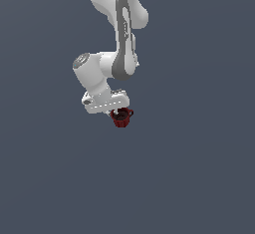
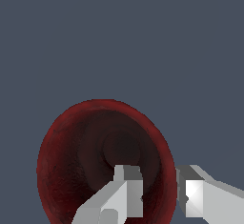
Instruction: Pick up the object and move it to a goal position.
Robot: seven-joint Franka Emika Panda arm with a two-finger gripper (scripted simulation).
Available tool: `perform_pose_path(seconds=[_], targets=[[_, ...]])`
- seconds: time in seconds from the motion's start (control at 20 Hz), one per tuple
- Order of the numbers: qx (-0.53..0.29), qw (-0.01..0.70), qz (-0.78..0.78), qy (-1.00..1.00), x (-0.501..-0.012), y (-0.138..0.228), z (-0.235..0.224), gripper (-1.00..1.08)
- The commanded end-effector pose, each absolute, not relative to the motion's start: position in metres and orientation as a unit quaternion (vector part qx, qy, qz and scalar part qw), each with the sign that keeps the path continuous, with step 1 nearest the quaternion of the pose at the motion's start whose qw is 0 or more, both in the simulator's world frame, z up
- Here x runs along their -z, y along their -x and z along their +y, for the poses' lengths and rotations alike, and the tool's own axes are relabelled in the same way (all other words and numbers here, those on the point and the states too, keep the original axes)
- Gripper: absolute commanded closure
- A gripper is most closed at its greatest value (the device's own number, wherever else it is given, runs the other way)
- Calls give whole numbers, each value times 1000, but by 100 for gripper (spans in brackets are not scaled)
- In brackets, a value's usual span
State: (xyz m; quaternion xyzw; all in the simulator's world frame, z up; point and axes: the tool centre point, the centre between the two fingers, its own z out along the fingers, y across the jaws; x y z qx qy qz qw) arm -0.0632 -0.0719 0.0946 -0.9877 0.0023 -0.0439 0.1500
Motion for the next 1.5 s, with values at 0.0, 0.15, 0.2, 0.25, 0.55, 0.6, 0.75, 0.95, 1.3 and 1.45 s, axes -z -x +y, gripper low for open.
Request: perform_pose_path(seconds=[0.0,0.15,0.2,0.25,0.55,0.6,0.75,0.95,1.3,1.45], targets=[[45,149,2,988,-105,52,-74,108],[45,149,2,988,-118,37,-77,108],[45,148,2,988,-123,31,-78,108],[45,148,2,988,-128,25,-80,108],[45,148,2,988,-159,-12,-87,108],[45,148,2,988,-164,-18,-88,108],[45,149,2,988,-176,-33,-90,108],[45,149,2,988,-187,-47,-93,108],[45,150,2,988,-198,-62,-95,108],[46,151,2,988,-200,-64,-96,108]])
